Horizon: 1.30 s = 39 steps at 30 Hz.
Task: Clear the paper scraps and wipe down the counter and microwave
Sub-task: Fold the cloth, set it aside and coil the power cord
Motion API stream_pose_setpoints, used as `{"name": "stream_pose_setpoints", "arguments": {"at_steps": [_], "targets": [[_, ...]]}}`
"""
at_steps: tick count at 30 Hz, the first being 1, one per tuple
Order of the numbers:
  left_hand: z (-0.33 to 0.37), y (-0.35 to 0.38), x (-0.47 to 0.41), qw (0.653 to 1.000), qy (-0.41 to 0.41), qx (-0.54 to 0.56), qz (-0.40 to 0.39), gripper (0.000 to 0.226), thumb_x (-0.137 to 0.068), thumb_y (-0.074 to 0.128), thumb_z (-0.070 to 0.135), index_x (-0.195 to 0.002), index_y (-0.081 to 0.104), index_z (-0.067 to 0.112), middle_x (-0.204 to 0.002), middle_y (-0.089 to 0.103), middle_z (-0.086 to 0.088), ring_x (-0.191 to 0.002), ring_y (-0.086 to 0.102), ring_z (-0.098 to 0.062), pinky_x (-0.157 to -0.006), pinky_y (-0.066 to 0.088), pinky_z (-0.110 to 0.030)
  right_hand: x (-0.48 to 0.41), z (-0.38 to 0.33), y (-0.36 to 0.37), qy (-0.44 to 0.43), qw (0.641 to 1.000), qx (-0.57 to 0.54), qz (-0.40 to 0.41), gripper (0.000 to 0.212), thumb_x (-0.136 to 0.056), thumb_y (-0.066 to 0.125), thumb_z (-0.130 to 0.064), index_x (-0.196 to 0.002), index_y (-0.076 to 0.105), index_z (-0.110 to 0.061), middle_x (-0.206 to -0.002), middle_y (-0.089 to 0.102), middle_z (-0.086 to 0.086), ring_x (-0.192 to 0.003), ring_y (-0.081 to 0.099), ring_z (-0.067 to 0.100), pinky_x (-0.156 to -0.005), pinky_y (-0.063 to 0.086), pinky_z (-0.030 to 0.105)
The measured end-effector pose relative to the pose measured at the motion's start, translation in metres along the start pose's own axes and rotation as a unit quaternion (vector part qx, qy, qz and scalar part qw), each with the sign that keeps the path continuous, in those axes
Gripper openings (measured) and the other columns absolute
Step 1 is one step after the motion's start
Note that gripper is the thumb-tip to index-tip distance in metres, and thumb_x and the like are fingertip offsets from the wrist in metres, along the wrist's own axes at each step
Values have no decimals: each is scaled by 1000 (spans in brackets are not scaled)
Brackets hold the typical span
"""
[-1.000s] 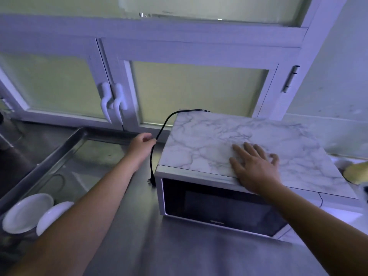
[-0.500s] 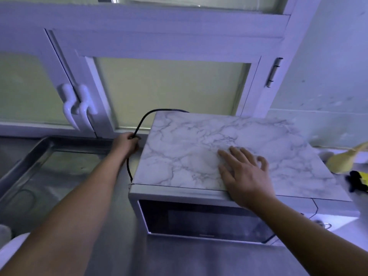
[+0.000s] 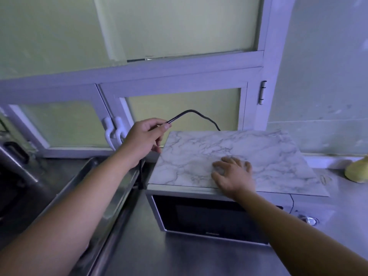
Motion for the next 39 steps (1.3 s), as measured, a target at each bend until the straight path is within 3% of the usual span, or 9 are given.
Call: {"name": "stream_pose_setpoints", "arguments": {"at_steps": [3,6,9,14,19,26,32,36,39], "targets": [[16,40,44,999,-24,-9,-19,11,-98,59,12,-95,69,13,-62,53,0,-55,52,-11,-49,52,-24,14,7,-20,34,964,-264,-1,30,-100,49,-40,-109,74,-27,-128,67,-3,-125,53,22,-108,32,37],[13,88,86,997,-57,-1,-60,14,-98,56,8,-93,67,16,-70,60,1,-67,60,-13,-60,56,-29,25,21,-37,125,805,-575,-79,38,-102,44,-43,-106,74,-21,-126,67,5,-106,68,27,-87,46,37],[14,145,122,990,-57,-20,-129,21,-96,61,14,-87,70,31,-79,67,2,-80,65,-16,-73,59,-36,29,34,-64,170,719,-651,-175,44,-96,54,-47,-114,69,-10,-118,68,8,-103,72,34,-90,55,49],[39,243,146,974,-22,-47,-220,11,-84,69,32,-95,67,31,-86,67,9,-81,62,-11,-79,56,-30,37,76,-130,167,704,-668,-173,23,-99,53,-18,-84,66,-7,-90,69,7,-84,74,24,-82,58,44],[48,290,119,961,-10,-131,-242,16,-82,67,45,-97,70,41,-91,68,16,-85,63,-8,-85,53,-26,45,136,-202,155,664,-726,-92,20,-100,46,-4,-88,60,2,-84,64,13,-68,75,22,-57,61,34],[7,287,-1,974,-61,-205,-77,17,-88,66,20,-101,66,31,-84,68,10,-76,61,-14,-63,44,-24,67,235,-250,132,732,-668,-19,20,-98,55,-10,-90,71,-1,-88,76,3,-69,74,16,-57,59,29],[-36,304,-81,941,-74,-323,-61,33,-89,64,18,-121,64,15,-107,70,-3,-101,64,-24,-79,45,-27,67,284,-232,106,832,-543,-38,26,-101,54,-20,-98,80,-17,-79,68,3,-74,69,14,-76,62,35],[-54,327,-119,929,-70,-356,-70,43,-89,63,19,-131,56,19,-109,66,-2,-100,62,-24,-85,50,-32,53,306,-223,89,829,-550,-46,24,-100,55,-20,-104,79,-20,-74,60,6,-71,64,18,-69,58,26],[-63,335,-145,906,-61,-417,-48,26,-90,58,15,-115,65,16,-103,68,-6,-99,63,-29,-82,51,-34,40,323,-220,83,823,-560,-45,24,-91,61,-24,-107,78,-19,-74,58,8,-70,63,19,-68,56,24]]}}
Point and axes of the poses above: each hand's wrist, its own x-axis away from the middle knuckle, its own y-axis out of the palm, z = x × y, the point moved 8 cm from there along -x, towards the middle knuckle
